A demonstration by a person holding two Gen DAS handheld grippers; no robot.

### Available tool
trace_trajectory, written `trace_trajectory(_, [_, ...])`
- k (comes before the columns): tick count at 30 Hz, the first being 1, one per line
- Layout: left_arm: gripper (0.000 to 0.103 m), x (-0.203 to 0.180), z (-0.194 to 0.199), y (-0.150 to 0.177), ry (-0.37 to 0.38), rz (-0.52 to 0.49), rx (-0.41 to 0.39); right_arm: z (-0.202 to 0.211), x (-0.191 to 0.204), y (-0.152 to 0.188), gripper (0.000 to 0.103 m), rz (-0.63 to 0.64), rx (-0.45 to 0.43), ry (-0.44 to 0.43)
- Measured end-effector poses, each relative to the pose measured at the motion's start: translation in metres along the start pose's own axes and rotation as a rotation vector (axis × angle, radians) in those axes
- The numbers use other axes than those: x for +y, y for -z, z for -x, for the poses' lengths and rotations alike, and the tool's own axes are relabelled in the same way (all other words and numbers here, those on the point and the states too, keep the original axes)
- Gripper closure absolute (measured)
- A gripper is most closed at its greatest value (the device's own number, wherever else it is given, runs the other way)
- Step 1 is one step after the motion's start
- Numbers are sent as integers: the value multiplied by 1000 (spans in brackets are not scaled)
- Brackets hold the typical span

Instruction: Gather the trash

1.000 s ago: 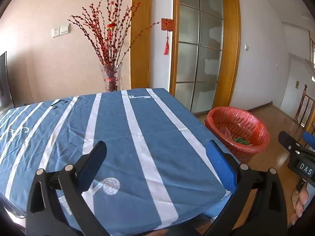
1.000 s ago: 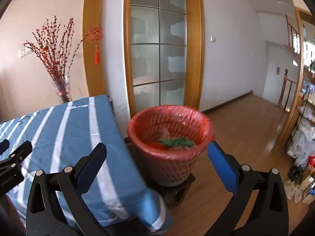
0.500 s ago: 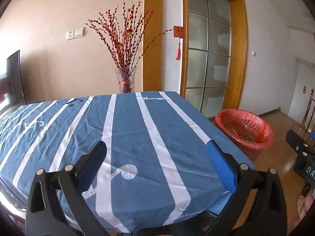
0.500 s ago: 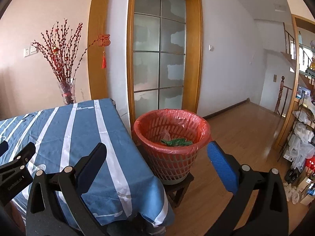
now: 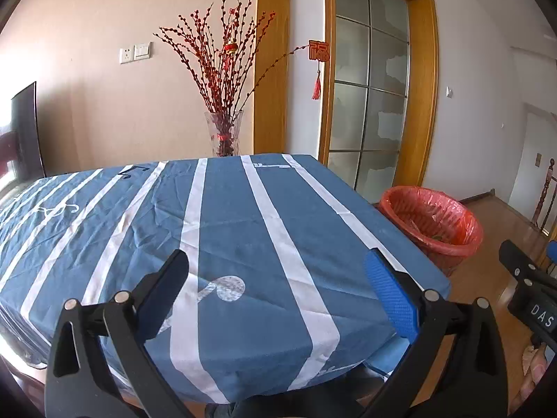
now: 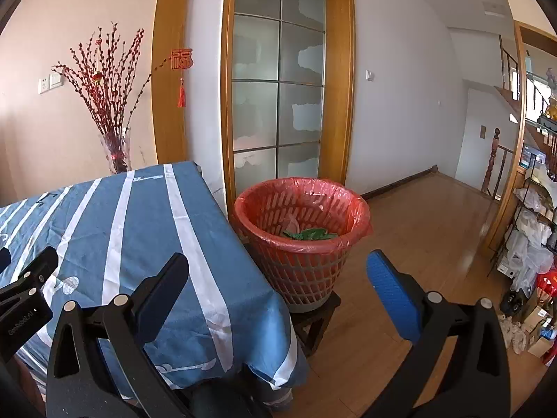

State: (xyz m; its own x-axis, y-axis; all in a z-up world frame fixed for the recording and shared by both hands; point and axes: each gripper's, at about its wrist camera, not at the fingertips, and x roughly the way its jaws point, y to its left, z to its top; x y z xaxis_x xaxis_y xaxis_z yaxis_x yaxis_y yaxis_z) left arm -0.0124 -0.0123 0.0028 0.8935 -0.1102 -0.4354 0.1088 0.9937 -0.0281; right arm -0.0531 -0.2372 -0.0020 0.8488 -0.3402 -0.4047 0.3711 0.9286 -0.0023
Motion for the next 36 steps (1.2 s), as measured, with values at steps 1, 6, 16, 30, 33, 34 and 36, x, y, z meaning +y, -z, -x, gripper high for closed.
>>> trace_trajectory(1, [4,0,0,1,1,0,2,-1,0,0,2,-1,5,-1])
trace_trajectory(6, [4,0,-1,3,2,3,9,-2,1,5,2,-3,22,-4])
trace_trajectory(16, [4,0,0,4,-2,3,7,5,3,6,2,2,2,-8])
trace_trajectory(30, [4,1,2,5,-2,16,12,5,4,11,2,-4,26,-15])
trace_trajectory(33, [4,2,1,6,-1,18,14,5,4,11,2,-4,26,-15])
trace_trajectory(34, [4,2,1,5,-1,19,15,5,4,11,2,-4,27,-15])
trace_trajectory(36, [4,2,1,5,-1,19,16,5,4,11,2,-6,31,-16])
